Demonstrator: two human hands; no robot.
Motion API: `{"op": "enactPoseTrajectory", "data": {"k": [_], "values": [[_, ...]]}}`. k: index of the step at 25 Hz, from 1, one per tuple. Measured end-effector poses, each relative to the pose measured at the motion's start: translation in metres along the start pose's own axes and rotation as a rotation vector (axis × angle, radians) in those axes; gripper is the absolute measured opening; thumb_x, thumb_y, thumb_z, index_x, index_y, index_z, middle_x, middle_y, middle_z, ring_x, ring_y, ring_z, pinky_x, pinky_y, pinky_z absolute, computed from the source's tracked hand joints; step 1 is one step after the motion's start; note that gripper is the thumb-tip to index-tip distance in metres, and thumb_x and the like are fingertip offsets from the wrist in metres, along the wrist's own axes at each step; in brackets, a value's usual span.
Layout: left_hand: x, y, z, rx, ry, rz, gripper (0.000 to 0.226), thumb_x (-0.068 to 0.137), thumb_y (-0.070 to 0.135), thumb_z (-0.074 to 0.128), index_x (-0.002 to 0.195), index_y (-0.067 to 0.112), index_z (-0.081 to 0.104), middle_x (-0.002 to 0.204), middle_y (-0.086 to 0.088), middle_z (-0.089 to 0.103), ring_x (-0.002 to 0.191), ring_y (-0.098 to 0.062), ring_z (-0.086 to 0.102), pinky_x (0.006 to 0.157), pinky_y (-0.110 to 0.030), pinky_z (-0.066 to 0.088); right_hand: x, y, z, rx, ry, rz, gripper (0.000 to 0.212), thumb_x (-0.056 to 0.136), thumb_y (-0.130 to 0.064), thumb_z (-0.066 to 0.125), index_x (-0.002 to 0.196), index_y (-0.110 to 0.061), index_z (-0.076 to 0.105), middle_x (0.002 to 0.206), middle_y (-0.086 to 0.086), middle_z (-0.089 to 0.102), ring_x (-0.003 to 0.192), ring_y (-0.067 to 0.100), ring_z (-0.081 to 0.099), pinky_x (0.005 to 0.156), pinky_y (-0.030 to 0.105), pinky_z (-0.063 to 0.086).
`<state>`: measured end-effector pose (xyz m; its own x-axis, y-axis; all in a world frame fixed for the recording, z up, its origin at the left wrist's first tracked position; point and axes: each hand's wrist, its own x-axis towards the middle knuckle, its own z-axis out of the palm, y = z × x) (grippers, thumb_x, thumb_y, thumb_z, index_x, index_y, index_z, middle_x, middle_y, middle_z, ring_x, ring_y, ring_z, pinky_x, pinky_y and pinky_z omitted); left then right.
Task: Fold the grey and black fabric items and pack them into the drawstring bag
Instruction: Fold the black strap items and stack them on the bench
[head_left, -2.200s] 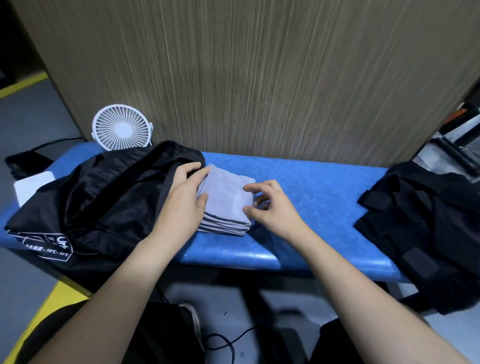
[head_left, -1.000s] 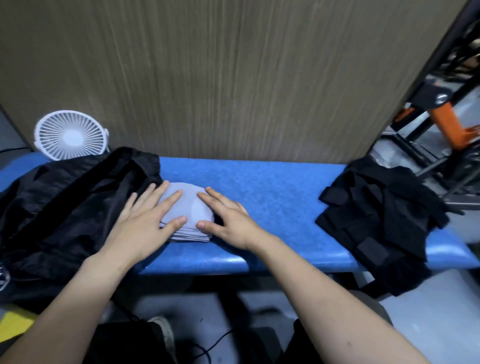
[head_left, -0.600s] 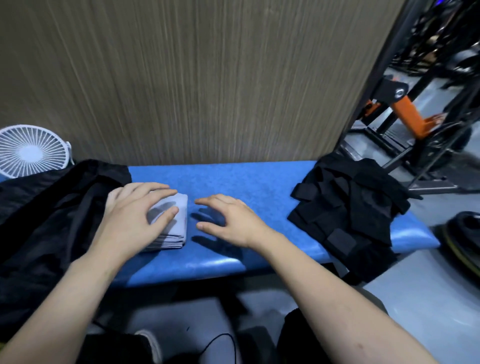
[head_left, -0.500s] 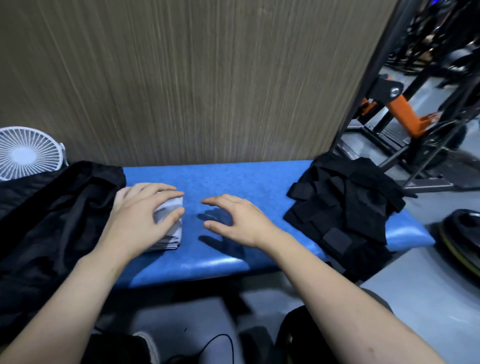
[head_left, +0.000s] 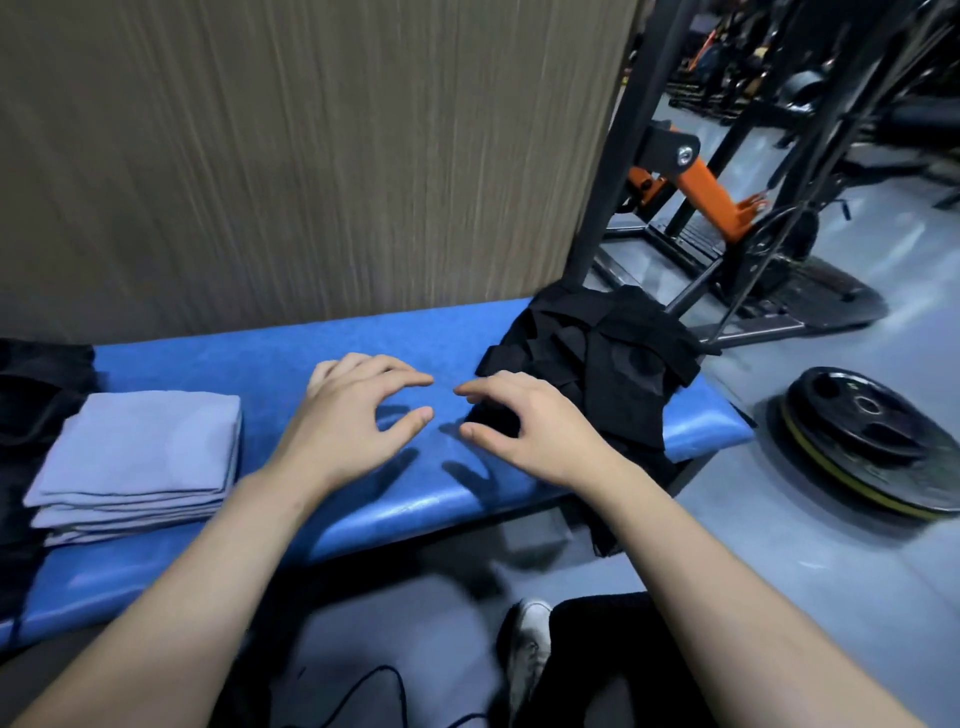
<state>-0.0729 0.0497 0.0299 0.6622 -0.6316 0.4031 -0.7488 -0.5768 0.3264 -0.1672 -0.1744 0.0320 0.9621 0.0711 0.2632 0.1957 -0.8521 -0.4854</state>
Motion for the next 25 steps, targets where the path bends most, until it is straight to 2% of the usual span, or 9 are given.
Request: {"op": "enactPoseTrajectory", "data": {"k": [5, 8, 12, 20, 22, 25], "values": [[0.021, 0.033, 0.032, -0.068, -0.033, 0.027, 0.052, 0.083, 0.067, 0.041, 0.121, 0.041, 0.064, 0.115, 0.022, 0.06, 0.112, -0.009, 0.049, 0.095, -0.027, 0.025, -0.03, 0.032, -0.022, -0.056, 0.062, 0.068, 0.047, 0.085, -0.055, 0.057, 0.124, -0.03, 0.066, 0.11, -0.013, 0.067, 0.103, 0.011, 0.059, 0.094, 0.037, 0.048], [0.029, 0.047, 0.048, -0.09, -0.056, 0.034, 0.052, 0.083, 0.066, 0.042, 0.122, 0.041, 0.063, 0.116, 0.023, 0.06, 0.113, -0.009, 0.049, 0.098, -0.028, 0.027, -0.046, 0.057, -0.035, -0.136, 0.115, 0.135, 0.044, 0.083, -0.052, 0.06, 0.121, -0.03, 0.066, 0.111, -0.01, 0.064, 0.105, 0.016, 0.058, 0.095, 0.041, 0.047], [0.035, 0.06, 0.064, -0.126, -0.071, 0.041, 0.054, 0.082, 0.067, 0.04, 0.123, 0.04, 0.063, 0.118, 0.023, 0.06, 0.112, -0.008, 0.048, 0.099, -0.026, 0.025, -0.065, 0.087, -0.048, -0.215, 0.148, 0.293, 0.037, 0.083, -0.041, 0.074, 0.118, -0.032, 0.066, 0.11, -0.009, 0.057, 0.107, 0.019, 0.055, 0.096, 0.039, 0.046], [0.044, 0.075, 0.089, -0.16, -0.145, 0.022, 0.057, 0.08, 0.069, 0.037, 0.124, 0.04, 0.06, 0.12, 0.023, 0.058, 0.115, -0.008, 0.048, 0.098, -0.027, 0.028, -0.079, 0.112, -0.05, -0.291, 0.092, 0.47, 0.05, 0.078, -0.036, 0.082, 0.124, -0.029, 0.063, 0.12, -0.005, 0.052, 0.112, 0.02, 0.051, 0.097, 0.038, 0.046], [0.045, 0.076, 0.091, -0.159, -0.169, 0.014, 0.059, 0.08, 0.07, 0.035, 0.125, 0.041, 0.059, 0.121, 0.024, 0.057, 0.115, -0.007, 0.048, 0.099, -0.028, 0.03, -0.078, 0.113, -0.051, -0.293, 0.072, 0.473, 0.048, 0.08, -0.034, 0.08, 0.124, -0.029, 0.062, 0.12, -0.006, 0.052, 0.114, 0.019, 0.051, 0.095, 0.036, 0.046], [0.044, 0.075, 0.091, -0.167, -0.186, 0.002, 0.06, 0.079, 0.07, 0.034, 0.125, 0.041, 0.059, 0.122, 0.023, 0.057, 0.115, -0.007, 0.048, 0.099, -0.028, 0.03, -0.075, 0.111, -0.052, -0.297, 0.073, 0.495, 0.038, 0.087, -0.027, 0.074, 0.122, -0.031, 0.061, 0.121, -0.01, 0.052, 0.116, 0.015, 0.051, 0.083, 0.034, 0.046]]}}
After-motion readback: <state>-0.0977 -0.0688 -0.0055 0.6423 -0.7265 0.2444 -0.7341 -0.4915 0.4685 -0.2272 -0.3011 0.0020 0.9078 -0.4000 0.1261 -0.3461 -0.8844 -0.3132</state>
